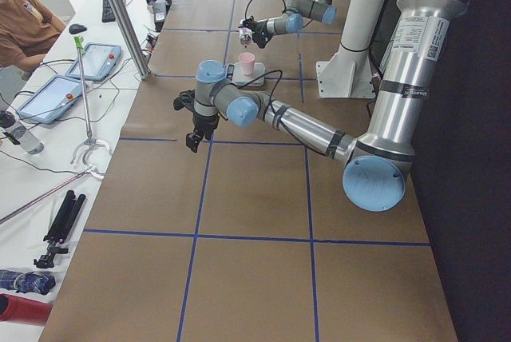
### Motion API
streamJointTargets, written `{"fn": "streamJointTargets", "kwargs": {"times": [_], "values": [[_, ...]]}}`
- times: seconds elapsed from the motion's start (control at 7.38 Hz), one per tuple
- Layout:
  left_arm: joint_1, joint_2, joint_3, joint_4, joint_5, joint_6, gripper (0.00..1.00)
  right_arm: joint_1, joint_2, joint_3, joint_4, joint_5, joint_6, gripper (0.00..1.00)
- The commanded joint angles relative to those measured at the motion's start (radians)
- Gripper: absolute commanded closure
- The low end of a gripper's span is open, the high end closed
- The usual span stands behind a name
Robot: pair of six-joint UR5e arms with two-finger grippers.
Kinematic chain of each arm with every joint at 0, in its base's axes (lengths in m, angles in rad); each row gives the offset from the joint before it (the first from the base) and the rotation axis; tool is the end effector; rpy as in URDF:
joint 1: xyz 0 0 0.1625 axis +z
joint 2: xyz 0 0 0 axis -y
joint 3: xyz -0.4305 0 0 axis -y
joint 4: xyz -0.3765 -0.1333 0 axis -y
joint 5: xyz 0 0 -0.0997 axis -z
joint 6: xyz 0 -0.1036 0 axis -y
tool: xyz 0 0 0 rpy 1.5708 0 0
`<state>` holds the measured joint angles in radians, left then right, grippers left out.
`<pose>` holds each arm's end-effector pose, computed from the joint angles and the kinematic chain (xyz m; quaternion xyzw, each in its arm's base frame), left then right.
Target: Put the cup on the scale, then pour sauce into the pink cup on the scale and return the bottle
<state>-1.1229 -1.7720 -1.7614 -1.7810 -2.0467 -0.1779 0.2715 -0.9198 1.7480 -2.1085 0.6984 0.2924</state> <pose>0.1688 -0.5494 0.4600 0.2048 0.3029 0.1942 0.9103 -0.5500 -0.3738 0.2628 0.3905 0.1988 -0.3791 0.8150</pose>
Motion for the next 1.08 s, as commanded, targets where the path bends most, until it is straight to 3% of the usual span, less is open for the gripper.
{"fn": "streamJointTargets", "kwargs": {"times": [0.0, 0.95], "values": [[0.000, 0.000, -0.001, 0.000, -0.001, 0.000, 0.21, 0.000, 0.006, -0.004, -0.016, -0.014, -0.044, 1.00], [0.002, 0.012, -0.024, 0.002, -0.003, -0.006, 0.21, 0.000, 0.047, -0.024, -0.105, -0.042, -0.163, 1.00]]}}
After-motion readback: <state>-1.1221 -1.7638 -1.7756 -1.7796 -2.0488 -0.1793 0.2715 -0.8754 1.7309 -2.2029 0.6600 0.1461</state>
